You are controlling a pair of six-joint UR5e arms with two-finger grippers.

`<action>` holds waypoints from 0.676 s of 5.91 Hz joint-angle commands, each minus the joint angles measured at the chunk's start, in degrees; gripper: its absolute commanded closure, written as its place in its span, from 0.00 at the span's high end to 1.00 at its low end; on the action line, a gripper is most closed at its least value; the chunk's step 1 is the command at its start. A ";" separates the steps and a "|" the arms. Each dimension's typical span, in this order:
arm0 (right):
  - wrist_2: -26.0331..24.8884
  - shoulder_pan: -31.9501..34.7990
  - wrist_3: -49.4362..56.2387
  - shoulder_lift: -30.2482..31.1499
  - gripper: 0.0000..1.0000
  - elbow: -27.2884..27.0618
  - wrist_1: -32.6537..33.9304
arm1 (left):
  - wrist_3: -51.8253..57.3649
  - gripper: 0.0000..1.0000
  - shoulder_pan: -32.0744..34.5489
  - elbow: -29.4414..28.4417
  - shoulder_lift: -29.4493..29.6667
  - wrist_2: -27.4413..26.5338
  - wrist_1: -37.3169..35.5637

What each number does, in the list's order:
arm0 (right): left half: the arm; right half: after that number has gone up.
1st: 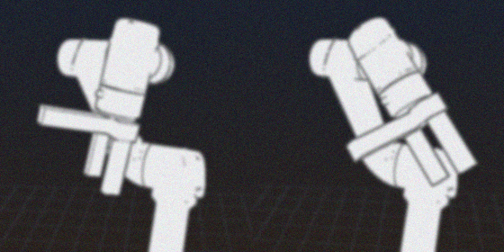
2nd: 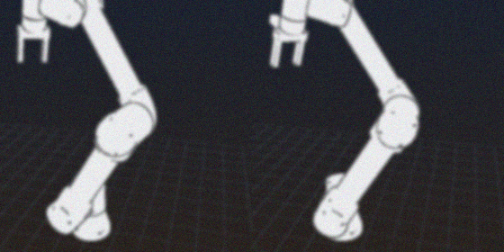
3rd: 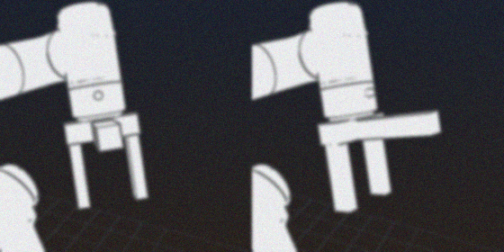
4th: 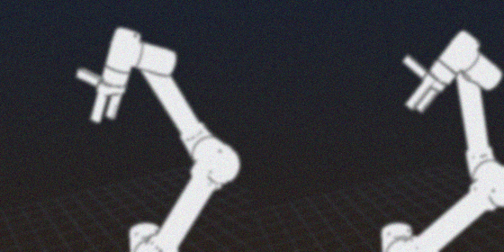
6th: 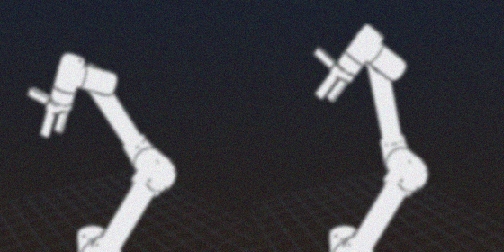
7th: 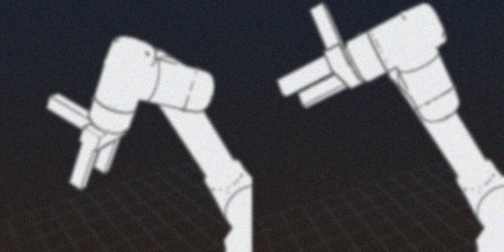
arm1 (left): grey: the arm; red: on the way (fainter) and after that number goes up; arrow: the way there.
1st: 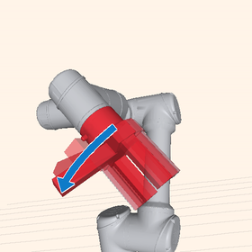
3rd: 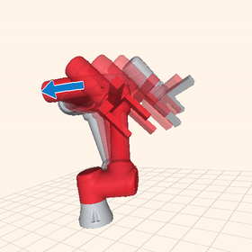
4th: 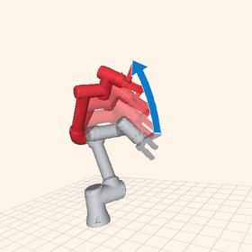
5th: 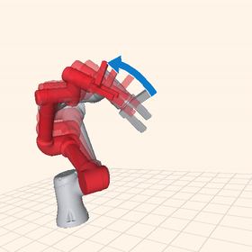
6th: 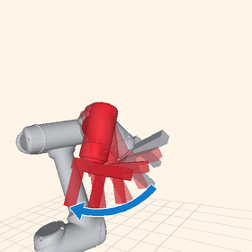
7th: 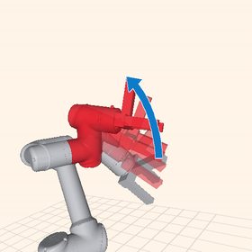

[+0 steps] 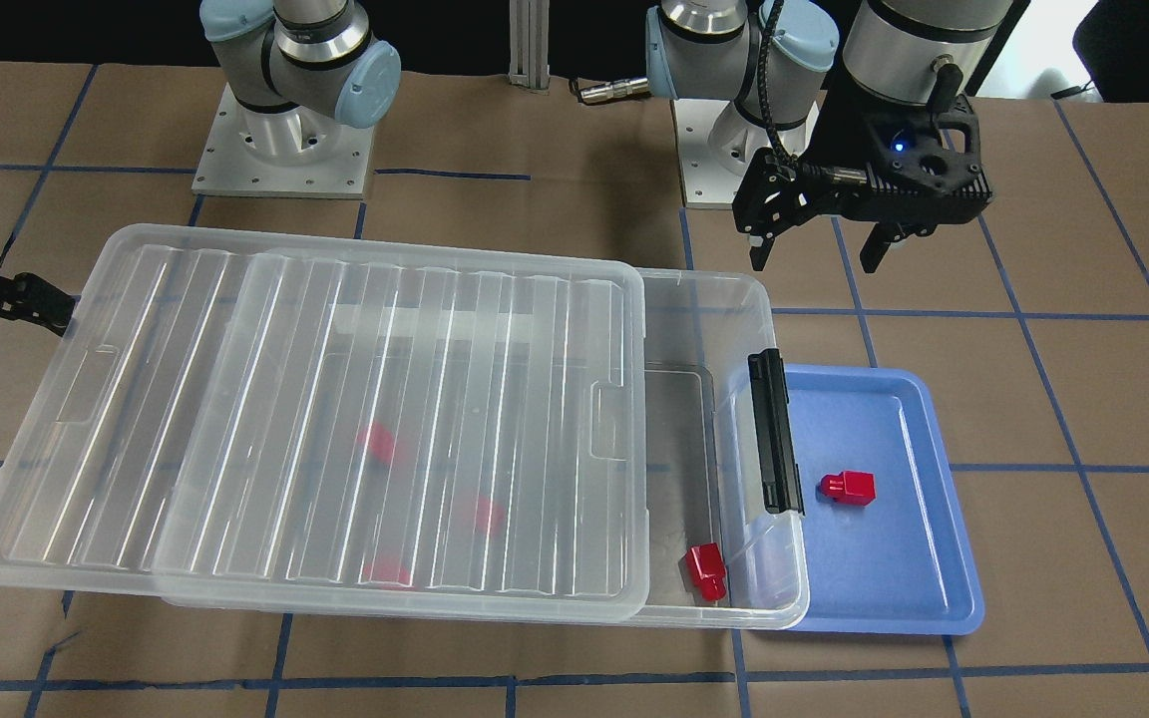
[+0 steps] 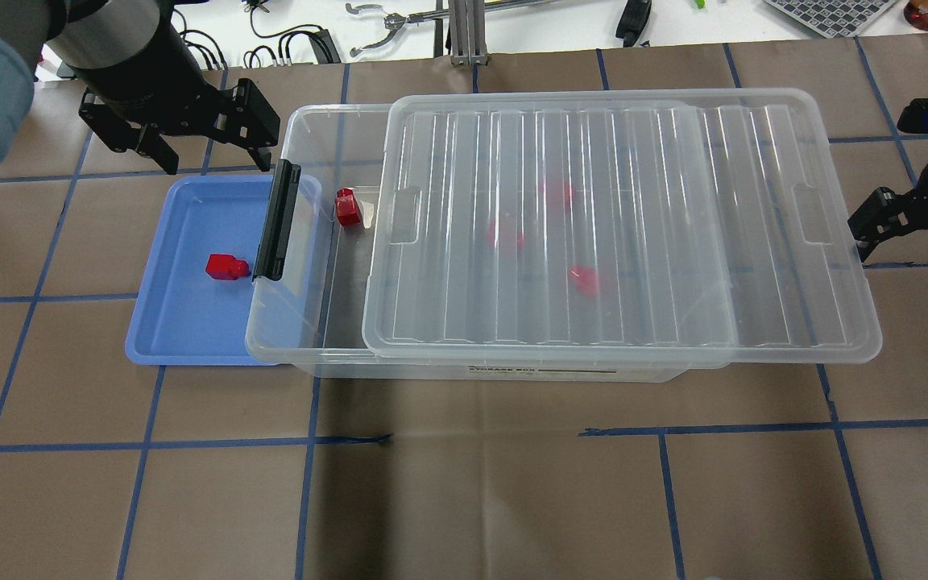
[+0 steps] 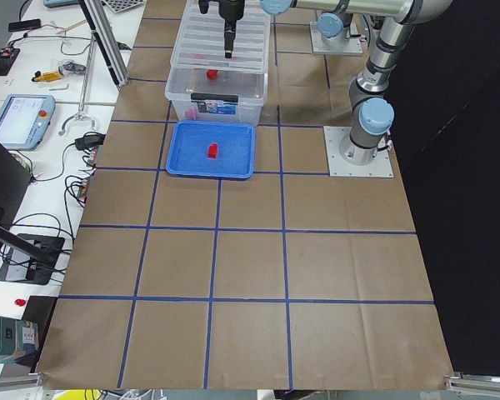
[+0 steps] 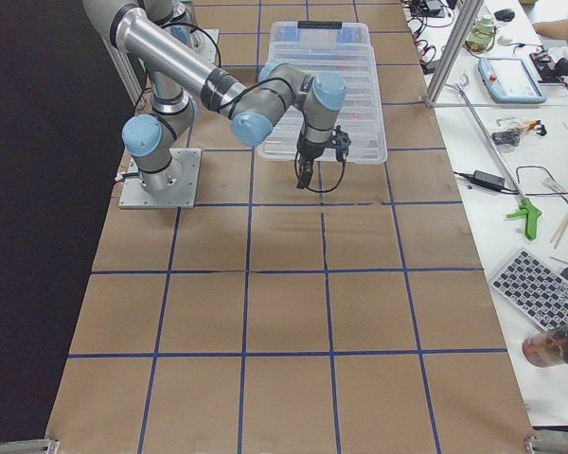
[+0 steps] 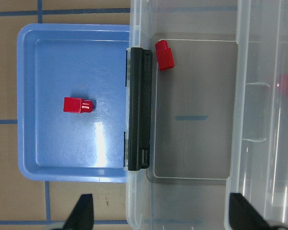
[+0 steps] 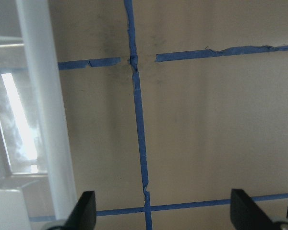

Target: Place red block in blue tray from box

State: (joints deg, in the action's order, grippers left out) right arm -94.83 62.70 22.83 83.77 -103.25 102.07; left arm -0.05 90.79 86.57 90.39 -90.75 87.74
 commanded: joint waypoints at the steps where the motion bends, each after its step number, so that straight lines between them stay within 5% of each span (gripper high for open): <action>1: 0.78 1.72 -1.46 0.43 1.00 -0.81 -0.03 | 0.23 0.99 0.00 0.00 -0.04 -0.04 -0.02; 4: 2.63 3.38 -2.96 0.43 1.00 -0.91 -0.47 | -0.04 0.99 0.00 0.09 0.05 0.04 -0.03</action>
State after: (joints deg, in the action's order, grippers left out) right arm -92.33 65.24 20.35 84.19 -104.13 101.63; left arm -0.07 90.79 86.65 90.41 -90.72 87.66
